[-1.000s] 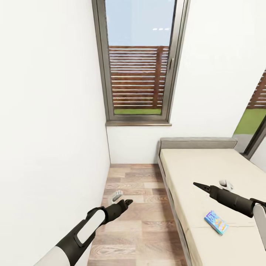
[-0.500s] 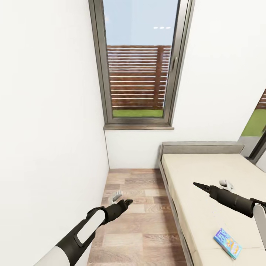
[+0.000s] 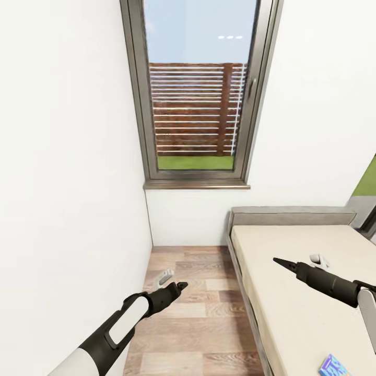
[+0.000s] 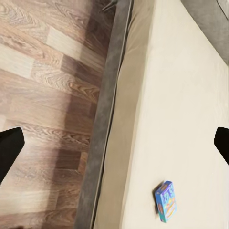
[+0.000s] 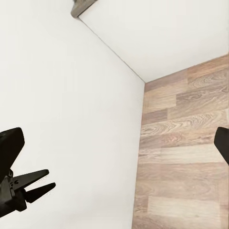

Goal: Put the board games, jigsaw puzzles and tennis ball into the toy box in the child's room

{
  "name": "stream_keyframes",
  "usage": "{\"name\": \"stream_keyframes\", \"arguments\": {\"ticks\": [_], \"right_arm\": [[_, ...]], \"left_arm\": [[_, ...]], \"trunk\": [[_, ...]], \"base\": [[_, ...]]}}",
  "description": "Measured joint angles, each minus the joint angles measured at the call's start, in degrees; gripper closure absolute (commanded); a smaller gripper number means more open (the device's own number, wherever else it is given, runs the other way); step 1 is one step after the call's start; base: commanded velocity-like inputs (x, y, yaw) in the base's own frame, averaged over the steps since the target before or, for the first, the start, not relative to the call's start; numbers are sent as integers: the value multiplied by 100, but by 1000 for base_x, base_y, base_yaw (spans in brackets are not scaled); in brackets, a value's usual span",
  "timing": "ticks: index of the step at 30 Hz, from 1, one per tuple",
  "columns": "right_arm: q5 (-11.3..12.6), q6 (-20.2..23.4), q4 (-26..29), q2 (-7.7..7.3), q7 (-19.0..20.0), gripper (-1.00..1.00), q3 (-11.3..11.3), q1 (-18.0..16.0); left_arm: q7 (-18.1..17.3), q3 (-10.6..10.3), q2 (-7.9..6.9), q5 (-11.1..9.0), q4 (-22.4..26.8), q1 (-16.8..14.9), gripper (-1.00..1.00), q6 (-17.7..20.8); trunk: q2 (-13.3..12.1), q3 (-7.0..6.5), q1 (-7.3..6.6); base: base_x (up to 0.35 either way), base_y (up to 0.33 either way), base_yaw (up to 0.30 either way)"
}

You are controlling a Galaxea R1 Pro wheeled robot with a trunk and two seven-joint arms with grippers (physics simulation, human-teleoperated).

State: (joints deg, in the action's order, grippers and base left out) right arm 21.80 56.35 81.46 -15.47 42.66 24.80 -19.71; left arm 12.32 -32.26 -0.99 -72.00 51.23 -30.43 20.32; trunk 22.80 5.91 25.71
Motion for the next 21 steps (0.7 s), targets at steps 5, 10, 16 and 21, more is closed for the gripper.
{"name": "stream_keyframes", "arguments": {"ticks": [5, 10, 16, 21], "right_arm": [[2, 0, 0, 0, 0, -100, 0, 0], [4, 0, 1, -1, 4, -100, 1, 1], [5, 0, 0, 0, 7, -100, 0, 1], [6, 0, 0, 0, 8, -100, 0, 0]], "left_arm": [[0, 0, 0, 0, 0, 0, -100, 0], [-1, 1, 0, 0, -2, -1, -100, -1], [0, 2, 0, 0, -2, 0, -100, 0], [0, 2, 0, 0, -3, 0, -100, 0]], "trunk": [[0, 0, 0], [0, 0, 0], [0, 0, 0], [0, 0, 0]], "base": [[335, 0, -14], [335, 0, -111], [335, 0, -96], [335, 0, -44]]}}
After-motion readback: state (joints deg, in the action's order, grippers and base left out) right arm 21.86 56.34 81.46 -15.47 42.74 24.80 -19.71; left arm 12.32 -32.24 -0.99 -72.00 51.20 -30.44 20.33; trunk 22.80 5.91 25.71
